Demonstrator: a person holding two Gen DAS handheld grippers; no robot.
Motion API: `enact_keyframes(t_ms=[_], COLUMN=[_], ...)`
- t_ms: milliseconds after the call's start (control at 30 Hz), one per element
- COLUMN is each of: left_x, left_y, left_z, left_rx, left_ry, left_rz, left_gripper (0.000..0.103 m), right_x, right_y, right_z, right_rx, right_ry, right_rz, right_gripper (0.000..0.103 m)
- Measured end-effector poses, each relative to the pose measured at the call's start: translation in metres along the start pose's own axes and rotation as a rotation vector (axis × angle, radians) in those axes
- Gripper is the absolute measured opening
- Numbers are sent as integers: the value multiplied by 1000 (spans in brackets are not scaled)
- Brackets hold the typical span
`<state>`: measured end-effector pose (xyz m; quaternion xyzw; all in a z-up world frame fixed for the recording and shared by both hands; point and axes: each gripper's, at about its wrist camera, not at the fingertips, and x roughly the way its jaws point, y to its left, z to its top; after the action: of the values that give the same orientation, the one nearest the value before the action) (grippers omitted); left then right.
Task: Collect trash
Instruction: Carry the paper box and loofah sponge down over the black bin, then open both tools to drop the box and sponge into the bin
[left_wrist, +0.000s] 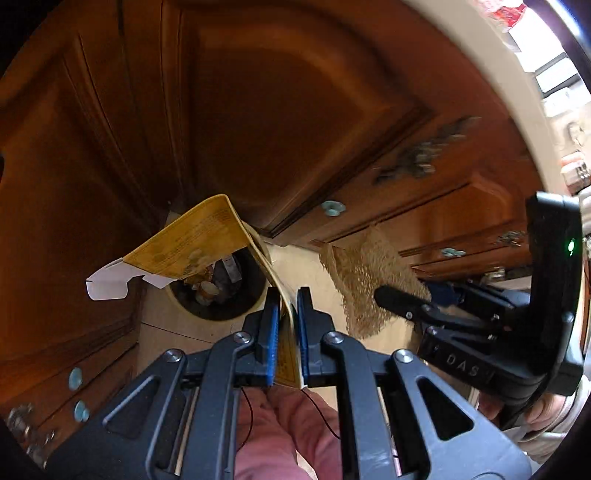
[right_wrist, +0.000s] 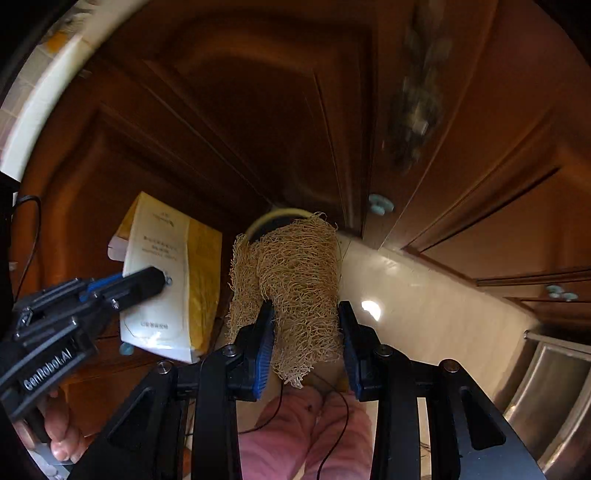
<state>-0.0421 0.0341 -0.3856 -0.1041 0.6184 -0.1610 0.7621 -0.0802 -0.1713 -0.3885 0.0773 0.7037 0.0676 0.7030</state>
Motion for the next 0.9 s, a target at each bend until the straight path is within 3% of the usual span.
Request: enact_keyframes(t_ms=[233,467,733,800,867,900], left_x=[81,158,166,161,157,154], left_y=[44,88,115,120,120,120], left_z=[10,10,-7,-7,-6,-6], left_rx=[-20,-79,-100,-98,-97,-95], left_ry=[14,115,131,125,113,99], left_rz=[18,95,159,170,181,189], left_gripper=[7,7,9,15,37,42], right_x=[81,141,178,183,185,183], right_y=[-9,-5,13,18,24,26], right_z=[10,27,42,45,47,49], right_rx=[13,-5,-54,-69,-81,-82], right_ry=[58,104,152,155,152,143], right_rz=[1,-5,-2,-1,2,4], right_gripper=[33,33,39,45,59,69])
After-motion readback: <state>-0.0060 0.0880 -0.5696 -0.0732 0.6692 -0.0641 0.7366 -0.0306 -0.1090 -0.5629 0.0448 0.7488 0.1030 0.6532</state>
